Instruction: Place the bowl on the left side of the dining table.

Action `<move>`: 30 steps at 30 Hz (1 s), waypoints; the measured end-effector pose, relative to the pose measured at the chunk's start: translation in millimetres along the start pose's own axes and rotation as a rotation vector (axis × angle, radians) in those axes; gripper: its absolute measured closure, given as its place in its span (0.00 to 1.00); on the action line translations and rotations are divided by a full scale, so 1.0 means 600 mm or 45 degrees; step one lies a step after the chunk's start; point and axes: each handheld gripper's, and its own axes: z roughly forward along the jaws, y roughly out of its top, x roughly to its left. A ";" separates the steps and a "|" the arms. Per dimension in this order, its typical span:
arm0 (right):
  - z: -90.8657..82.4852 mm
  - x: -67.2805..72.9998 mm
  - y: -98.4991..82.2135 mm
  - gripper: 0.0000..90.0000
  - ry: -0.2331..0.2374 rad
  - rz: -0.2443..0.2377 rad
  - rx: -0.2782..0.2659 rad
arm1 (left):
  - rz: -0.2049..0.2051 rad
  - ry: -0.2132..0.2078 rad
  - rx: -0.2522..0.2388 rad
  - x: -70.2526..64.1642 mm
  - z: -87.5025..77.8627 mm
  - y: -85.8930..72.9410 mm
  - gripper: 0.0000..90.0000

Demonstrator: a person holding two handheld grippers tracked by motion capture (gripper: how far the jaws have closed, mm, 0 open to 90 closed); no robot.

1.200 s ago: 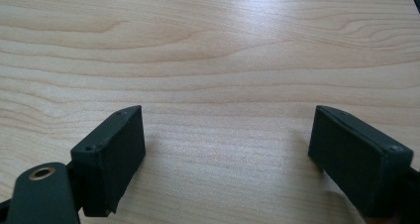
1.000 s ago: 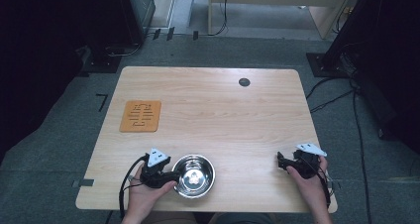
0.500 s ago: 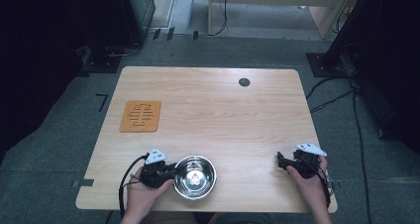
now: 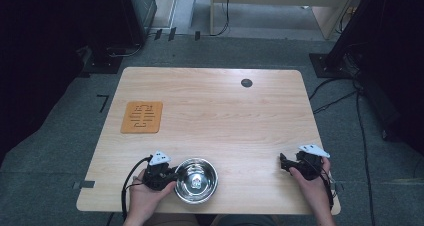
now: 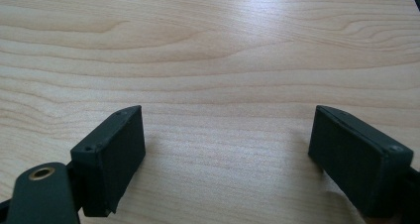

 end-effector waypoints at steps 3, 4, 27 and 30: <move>0.000 0.000 0.000 0.15 0.000 0.000 0.000 | -0.020 -0.038 0.004 0.005 -0.002 0.000 0.90; 0.000 0.000 0.000 0.15 0.000 0.001 0.000 | -0.035 -0.058 0.000 0.008 -0.003 0.000 0.90; 0.000 0.000 0.000 0.15 0.000 0.000 0.000 | -0.130 -0.136 -0.130 0.041 -0.038 0.009 0.94; 0.000 0.000 0.000 0.15 0.000 0.000 0.000 | -0.158 -0.129 -0.169 0.052 -0.049 0.012 0.94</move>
